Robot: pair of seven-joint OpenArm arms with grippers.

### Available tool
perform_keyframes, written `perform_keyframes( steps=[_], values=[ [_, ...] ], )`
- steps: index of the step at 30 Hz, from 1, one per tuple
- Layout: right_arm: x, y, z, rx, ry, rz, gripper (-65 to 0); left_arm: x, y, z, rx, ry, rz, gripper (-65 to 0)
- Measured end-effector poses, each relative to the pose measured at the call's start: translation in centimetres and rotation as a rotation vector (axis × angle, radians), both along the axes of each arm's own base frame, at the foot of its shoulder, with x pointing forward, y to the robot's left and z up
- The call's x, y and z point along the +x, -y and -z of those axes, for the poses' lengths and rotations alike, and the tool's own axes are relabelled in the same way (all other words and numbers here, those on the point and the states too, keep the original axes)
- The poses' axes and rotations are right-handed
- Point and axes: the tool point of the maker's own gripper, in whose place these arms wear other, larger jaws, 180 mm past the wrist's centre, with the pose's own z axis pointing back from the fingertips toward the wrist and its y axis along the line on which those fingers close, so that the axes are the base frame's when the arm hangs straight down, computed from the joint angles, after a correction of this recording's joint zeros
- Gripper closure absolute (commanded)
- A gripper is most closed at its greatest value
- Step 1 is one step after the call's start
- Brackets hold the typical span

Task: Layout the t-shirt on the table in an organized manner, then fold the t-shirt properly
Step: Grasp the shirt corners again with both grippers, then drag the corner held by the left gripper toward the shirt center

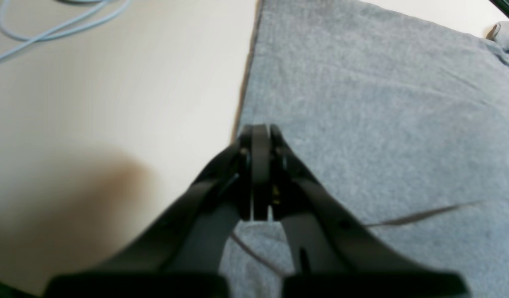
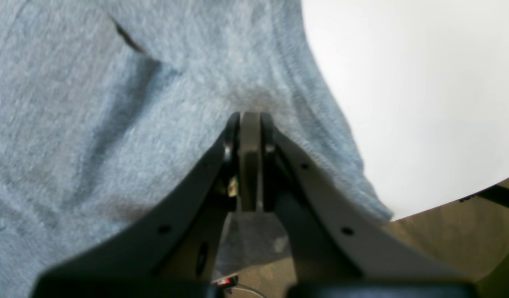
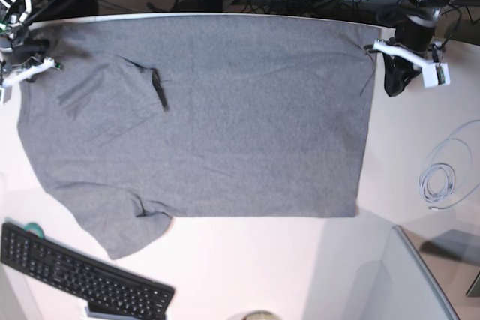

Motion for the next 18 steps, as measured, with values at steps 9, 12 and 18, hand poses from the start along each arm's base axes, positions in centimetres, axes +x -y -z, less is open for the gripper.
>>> perform_keyframes(
  steps=[9, 12, 18],
  values=[
    [0.9, -1.8, 0.3, 0.014, -0.003, -0.059, -0.8, 2.4, -0.2, 3.5, 0.021, -0.160, 0.022, -13.7],
    [0.8, -1.7, 0.3, 0.014, -0.006, -0.058, -0.8, 2.6, -0.1, 4.1, 0.006, -0.173, 0.025, -18.9],
    [0.8, -1.7, 0.3, 0.014, -0.006, -0.058, -0.8, 2.2, -0.4, 6.2, -0.033, -0.221, 0.011, -19.9]
  ],
)
